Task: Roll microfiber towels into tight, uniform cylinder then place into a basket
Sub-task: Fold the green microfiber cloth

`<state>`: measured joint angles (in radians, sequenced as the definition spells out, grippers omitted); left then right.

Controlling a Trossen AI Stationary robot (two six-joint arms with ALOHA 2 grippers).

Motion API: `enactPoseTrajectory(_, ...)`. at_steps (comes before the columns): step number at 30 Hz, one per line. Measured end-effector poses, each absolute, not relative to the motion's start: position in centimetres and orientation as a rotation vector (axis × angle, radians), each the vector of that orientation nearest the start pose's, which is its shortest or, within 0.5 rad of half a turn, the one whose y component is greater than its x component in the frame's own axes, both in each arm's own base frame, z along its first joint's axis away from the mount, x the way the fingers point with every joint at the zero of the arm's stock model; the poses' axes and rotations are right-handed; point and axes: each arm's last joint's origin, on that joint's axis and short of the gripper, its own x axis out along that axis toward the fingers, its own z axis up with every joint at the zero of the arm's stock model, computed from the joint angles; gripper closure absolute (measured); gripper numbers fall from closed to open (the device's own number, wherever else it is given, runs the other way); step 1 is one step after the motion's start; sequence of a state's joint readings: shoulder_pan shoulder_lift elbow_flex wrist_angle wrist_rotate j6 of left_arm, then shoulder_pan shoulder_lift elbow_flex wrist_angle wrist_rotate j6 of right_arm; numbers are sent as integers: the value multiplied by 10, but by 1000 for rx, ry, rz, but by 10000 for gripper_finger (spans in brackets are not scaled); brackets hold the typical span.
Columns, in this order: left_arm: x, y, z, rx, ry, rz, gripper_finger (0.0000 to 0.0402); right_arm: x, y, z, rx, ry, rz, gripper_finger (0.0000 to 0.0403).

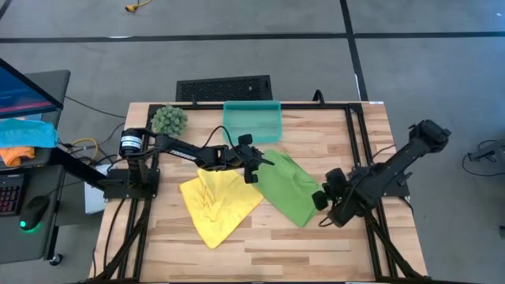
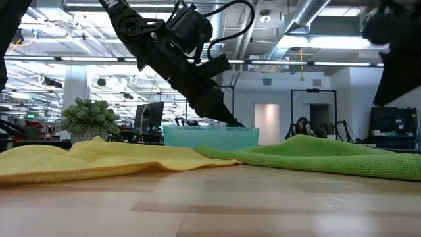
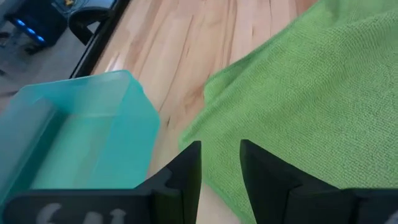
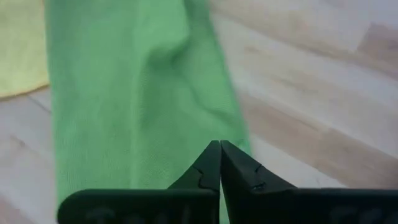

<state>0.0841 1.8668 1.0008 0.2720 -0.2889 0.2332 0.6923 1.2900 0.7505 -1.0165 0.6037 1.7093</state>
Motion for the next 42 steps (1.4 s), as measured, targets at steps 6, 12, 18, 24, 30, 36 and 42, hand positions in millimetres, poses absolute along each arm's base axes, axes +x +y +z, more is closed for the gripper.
enactPoseTrajectory(6, 378, 39, 153, 267, 642, 234, 299, 165, 97, 169, 567, 848, -885, 330)
enactPoseTrajectory(12, 377, 38, 152, 262, 659, 233, 299, 179, 86, 166, 532, 939, -836, 266)
enactPoseTrajectory(18, 377, 38, 152, 262, 664, 232, 299, 188, 75, 166, 464, 1047, -738, 219)
enactPoseTrajectory(24, 377, 38, 151, 262, 669, 232, 300, 195, 69, 158, 450, 1147, -696, 210)
enactPoseTrajectory(30, 377, 38, 151, 263, 669, 232, 300, 200, 70, 140, 373, 1230, -718, 220)
enactPoseTrajectory(36, 377, 38, 151, 263, 669, 233, 300, 202, 71, 129, 340, 1273, -743, 233)
enactPoseTrajectory(42, 377, 38, 151, 263, 669, 233, 300, 203, 72, 128, 349, 1281, -735, 267)
